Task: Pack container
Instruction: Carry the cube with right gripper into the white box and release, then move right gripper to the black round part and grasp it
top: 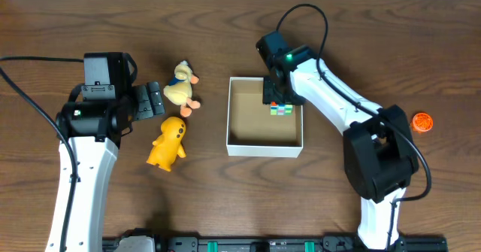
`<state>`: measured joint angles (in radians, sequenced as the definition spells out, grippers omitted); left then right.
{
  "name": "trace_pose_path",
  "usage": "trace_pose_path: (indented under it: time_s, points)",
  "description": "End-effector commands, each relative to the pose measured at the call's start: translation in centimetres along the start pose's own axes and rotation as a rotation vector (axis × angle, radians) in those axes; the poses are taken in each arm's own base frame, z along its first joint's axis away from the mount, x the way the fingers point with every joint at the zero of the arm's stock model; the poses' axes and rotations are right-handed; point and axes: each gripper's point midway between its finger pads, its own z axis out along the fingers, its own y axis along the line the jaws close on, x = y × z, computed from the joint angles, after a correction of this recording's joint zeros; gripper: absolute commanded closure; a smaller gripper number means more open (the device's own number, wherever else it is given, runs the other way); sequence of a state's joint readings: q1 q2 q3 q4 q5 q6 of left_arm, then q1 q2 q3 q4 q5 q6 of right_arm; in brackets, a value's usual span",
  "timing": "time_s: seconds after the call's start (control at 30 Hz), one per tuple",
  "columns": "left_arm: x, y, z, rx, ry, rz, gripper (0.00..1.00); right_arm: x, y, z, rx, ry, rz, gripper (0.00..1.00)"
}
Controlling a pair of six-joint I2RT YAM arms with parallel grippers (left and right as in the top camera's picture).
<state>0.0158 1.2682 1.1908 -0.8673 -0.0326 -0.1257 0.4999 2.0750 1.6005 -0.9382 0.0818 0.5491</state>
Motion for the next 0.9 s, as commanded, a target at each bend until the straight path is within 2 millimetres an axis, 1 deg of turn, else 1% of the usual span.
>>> trace_pose_path:
  time_s: [0.0, 0.1, 0.23, 0.27, 0.33, 0.4, 0.47, 0.53, 0.57, 0.63, 0.7, 0.73, 0.8, 0.87]
  points:
    - [-0.6, -0.2, -0.4, 0.003, -0.013, 0.019, 0.02, -0.3, -0.2, 0.1, 0.011, -0.012, 0.021, 0.43]
    - [-0.6, -0.2, -0.4, 0.003, -0.013, 0.019, 0.02, -0.4, -0.2, 0.1, 0.009, -0.015, 0.021, 0.31]
    - [-0.6, -0.2, -0.4, 0.003, -0.013, 0.019, 0.02, -0.5, -0.1, 0.0, 0.006, -0.019, 0.001, 0.09]
    - [-0.6, -0.2, -0.4, 0.003, -0.013, 0.019, 0.02, -0.6, 0.0, -0.3, 0.004, -0.023, -0.006, 0.07]
    - [-0.6, -0.2, -0.4, 0.003, -0.013, 0.019, 0.02, -1.1, 0.1, -1.2, -0.004, -0.038, -0.011, 0.06]
    - [-0.6, -0.2, -0.4, 0.003, -0.013, 0.019, 0.02, -1.9, 0.4, -2.7, -0.019, -0.066, -0.023, 0.05]
    - [-0.6, -0.2, -0.4, 0.003, -0.013, 0.019, 0.02, -3.0, 0.5, -5.3, -0.038, -0.109, -0.027, 0.05]
    - [-0.6, -0.2, -0.4, 0.003, -0.013, 0.019, 0.02, -4.4, 0.4, -8.7, -0.061, -0.170, -0.032, 0.05]
    - [-0.6, -0.2, -0.4, 0.003, -0.013, 0.019, 0.02, -5.1, -0.1, -10.6, -0.061, -0.207, -0.023, 0.05]
    - [-0.6, -0.2, -0.4, 0.003, -0.013, 0.019, 0.02, -6.2, -2.0, -14.1, -0.038, -0.280, 0.010, 0.04]
    - [-0.6, -0.2, -0.4, 0.003, -0.013, 0.019, 0.02, -7.1, -5.5, -17.6, 0.006, -0.353, 0.089, 0.02]
    - [-0.6, -0.2, -0.4, 0.003, -0.013, 0.019, 0.02, -7.1, -7.1, -18.6, 0.019, -0.366, 0.136, 0.01]
    - [-0.6, -0.2, -0.4, 0.003, -0.013, 0.019, 0.02, -6.7, -10.9, -19.9, 0.046, -0.361, 0.242, 0.01]
    - [-0.6, -0.2, -0.4, 0.003, -0.013, 0.019, 0.02, -5.9, -14.7, -20.1, 0.076, -0.319, 0.342, 0.01]
